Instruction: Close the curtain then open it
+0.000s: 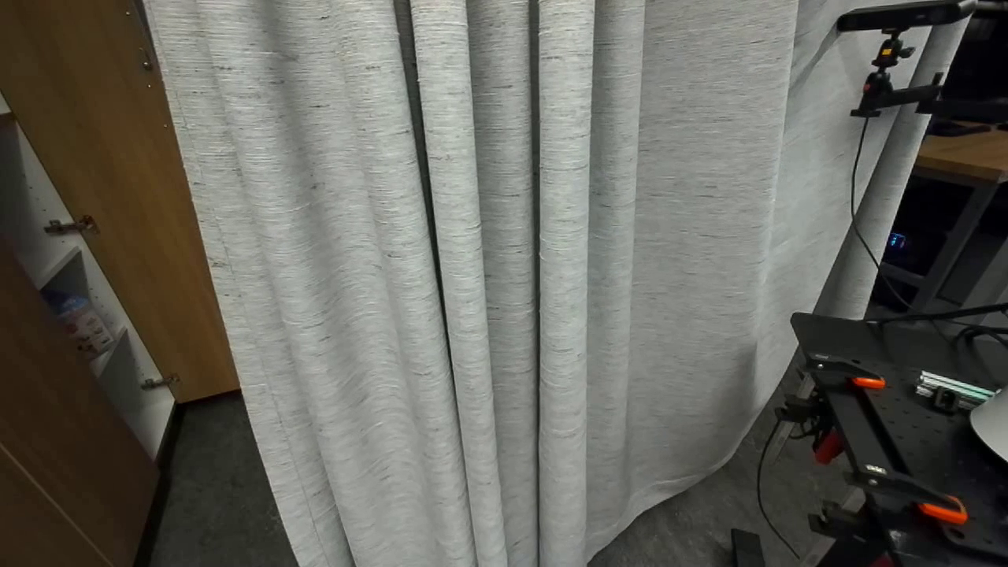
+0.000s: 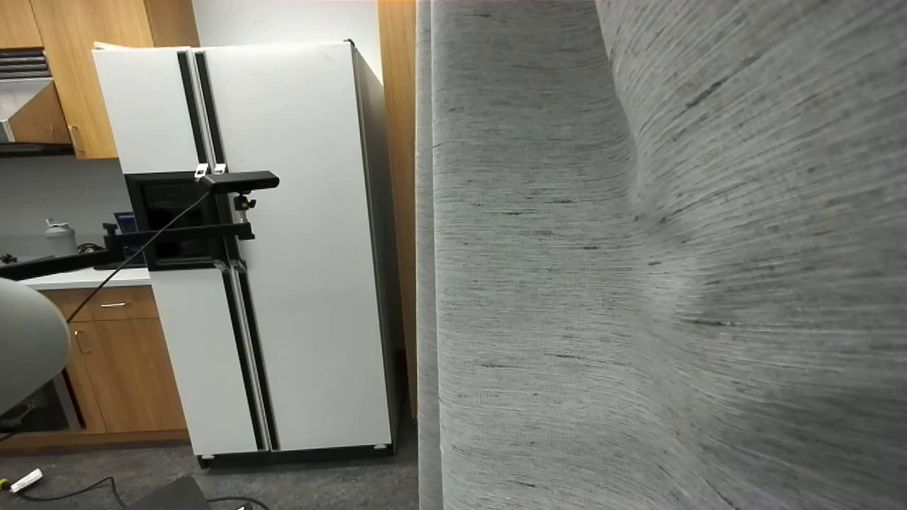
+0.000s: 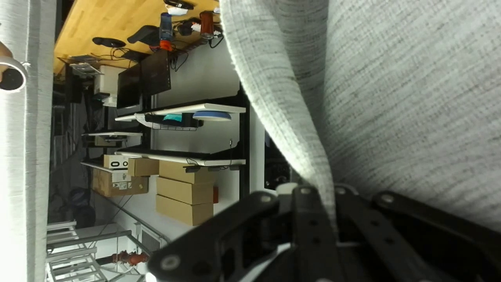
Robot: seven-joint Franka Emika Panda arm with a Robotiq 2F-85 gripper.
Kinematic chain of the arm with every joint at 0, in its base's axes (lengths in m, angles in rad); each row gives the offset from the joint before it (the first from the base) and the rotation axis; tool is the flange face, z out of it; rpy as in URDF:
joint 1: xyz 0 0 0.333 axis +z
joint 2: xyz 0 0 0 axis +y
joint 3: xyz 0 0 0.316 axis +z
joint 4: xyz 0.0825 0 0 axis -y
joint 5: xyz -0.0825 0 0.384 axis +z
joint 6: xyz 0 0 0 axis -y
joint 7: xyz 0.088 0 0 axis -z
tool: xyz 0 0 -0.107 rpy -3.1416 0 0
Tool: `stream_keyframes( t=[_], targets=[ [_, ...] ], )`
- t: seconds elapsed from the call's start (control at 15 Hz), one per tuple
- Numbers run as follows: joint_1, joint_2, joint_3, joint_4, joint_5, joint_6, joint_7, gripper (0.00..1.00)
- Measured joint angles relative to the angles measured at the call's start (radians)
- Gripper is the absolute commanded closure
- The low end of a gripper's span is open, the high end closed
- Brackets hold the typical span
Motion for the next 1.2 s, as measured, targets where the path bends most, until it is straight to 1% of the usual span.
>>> stream_keyframes(
  t=[0.33, 0.6, 0.73, 0.93, 1.2],
  targets=[
    [-0.018, 0.075, -0.057, 0.071, 0.213, 0.003, -0.186, 1.00],
    [-0.058, 0.164, -0.065, 0.153, 0.389, 0.003, -0.304, 1.00],
    [-0.093, 0.213, -0.064, 0.203, 0.478, 0.002, -0.355, 1.00],
    [-0.169, 0.287, -0.059, 0.281, 0.606, -0.003, -0.423, 1.00],
    [-0.280, 0.381, -0.049, 0.393, 0.720, -0.026, -0.464, 1.00]
  ],
)
